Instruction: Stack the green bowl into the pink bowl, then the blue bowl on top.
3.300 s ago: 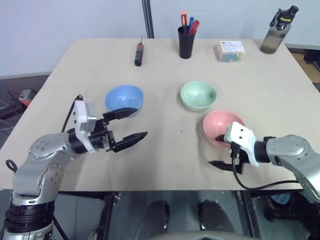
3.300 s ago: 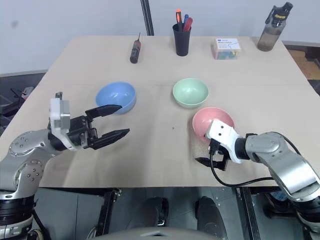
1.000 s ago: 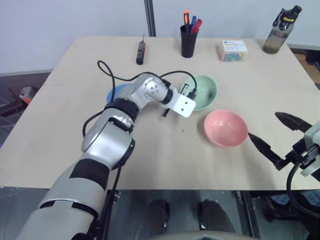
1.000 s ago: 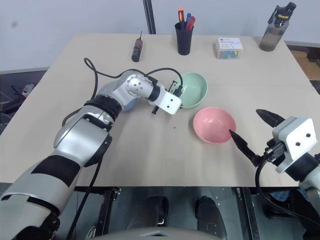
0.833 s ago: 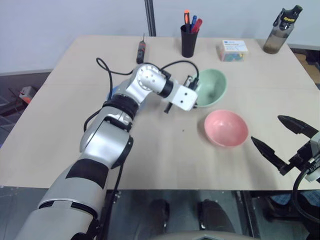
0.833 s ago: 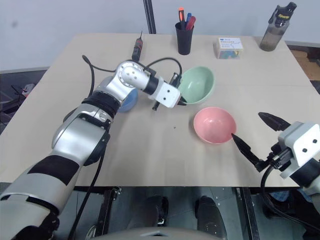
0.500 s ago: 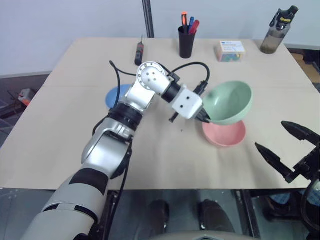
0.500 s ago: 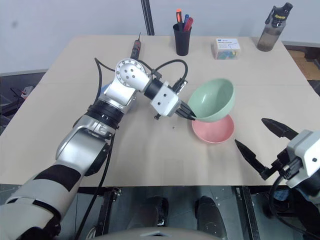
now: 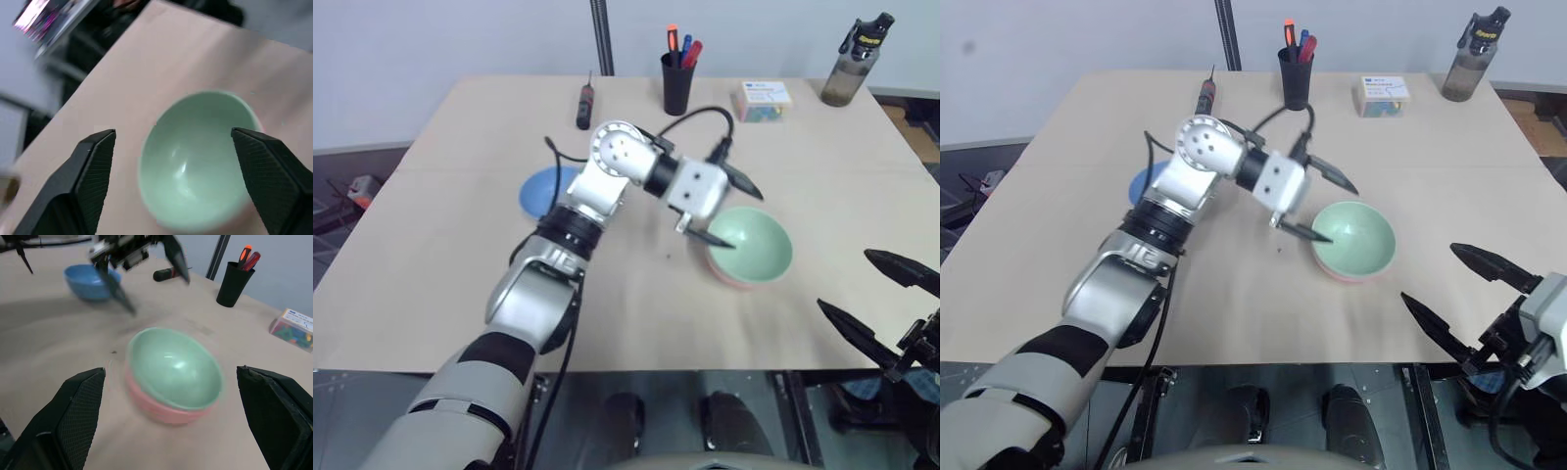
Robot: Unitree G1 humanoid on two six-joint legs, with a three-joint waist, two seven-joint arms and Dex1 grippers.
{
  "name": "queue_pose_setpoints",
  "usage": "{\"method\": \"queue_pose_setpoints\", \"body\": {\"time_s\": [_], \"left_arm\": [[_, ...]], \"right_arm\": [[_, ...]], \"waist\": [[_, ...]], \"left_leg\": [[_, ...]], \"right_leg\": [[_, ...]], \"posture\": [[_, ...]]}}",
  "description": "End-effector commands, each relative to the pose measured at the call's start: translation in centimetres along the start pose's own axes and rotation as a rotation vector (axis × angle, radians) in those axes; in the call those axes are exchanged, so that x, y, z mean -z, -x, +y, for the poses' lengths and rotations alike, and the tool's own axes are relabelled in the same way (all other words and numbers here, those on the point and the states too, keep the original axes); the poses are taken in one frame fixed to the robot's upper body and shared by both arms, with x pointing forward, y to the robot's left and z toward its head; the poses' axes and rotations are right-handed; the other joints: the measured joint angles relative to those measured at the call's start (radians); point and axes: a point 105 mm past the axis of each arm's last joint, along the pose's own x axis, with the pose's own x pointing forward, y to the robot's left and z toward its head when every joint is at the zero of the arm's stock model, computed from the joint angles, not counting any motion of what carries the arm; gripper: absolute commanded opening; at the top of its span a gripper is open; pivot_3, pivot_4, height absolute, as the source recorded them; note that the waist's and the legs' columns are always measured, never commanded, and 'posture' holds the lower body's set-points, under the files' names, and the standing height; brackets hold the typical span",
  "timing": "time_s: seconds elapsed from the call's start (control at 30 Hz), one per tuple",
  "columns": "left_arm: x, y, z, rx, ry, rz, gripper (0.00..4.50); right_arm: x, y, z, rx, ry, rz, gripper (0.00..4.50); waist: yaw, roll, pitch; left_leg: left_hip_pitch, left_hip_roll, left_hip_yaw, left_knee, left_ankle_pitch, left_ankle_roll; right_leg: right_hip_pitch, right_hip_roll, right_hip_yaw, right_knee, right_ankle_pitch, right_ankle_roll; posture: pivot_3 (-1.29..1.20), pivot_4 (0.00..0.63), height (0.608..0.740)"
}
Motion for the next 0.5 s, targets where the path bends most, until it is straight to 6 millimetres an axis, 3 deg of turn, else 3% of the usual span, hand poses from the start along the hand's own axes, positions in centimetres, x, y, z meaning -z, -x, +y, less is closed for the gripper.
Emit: {"method": "queue_pose_setpoints", "body": {"time_s": [0.03, 0.13, 0.23, 0.37, 0.5], "left_arm": [[3.4, 5.0, 0.6, -0.207, 0.088, 0.254, 4.09], [6.2, 9.8, -0.7, -0.32, 0.173, 0.513, 4.09], [6.5, 13.1, -2.3, -0.408, 0.233, 0.656, 4.09], [6.4, 15.4, -4.9, -0.432, 0.289, 0.798, 4.09], [6.9, 15.7, -6.8, -0.427, 0.334, 0.887, 4.09]], "right_arm": [[-1.1, -1.9, 1.0, -0.096, 0.031, -0.068, 4.5], [-1.8, -3.7, 1.4, -0.17, 0.037, -0.136, 4.5], [-2.2, -5.1, 1.2, -0.223, 0.051, -0.172, 4.5], [-1.9, -6.4, 0.8, -0.28, 0.051, -0.19, 4.5], [-1.7, -7.3, 0.6, -0.327, 0.049, -0.197, 4.5]], "waist": [[0.001, 0.0, 0.0], [-0.016, 0.0, 0.0], [-0.014, -0.001, 0.001], [0.011, -0.002, 0.001], [0.022, -0.002, 0.001]], "left_leg": [[0.0, 0.0, 0.0, 0.0, 0.0, 0.0], [0.001, 0.001, 0.001, 0.0, 0.0, 0.0], [0.0, 0.002, -0.001, 0.0, 0.0, 0.0], [-0.003, 0.001, -0.002, 0.0, 0.001, -0.002], [-0.002, 0.001, -0.002, 0.0, 0.002, -0.004]], "right_leg": [[0.0, 0.0, 0.0, 0.0, 0.0, 0.0], [0.0, 0.0, 0.001, 0.0, 0.0, 0.0], [0.0, 0.0, 0.0, 0.0, 0.0, 0.0], [-0.001, -0.001, -0.002, -0.002, 0.0, 0.0], [0.0, -0.002, -0.003, -0.002, 0.0, 0.0]], "posture": [[0.0, 0.15, 0.74], [0.0, 0.15, 0.74], [0.0, 0.15, 0.74], [0.0, 0.15, 0.74], [0.0, 0.15, 0.74]]}}
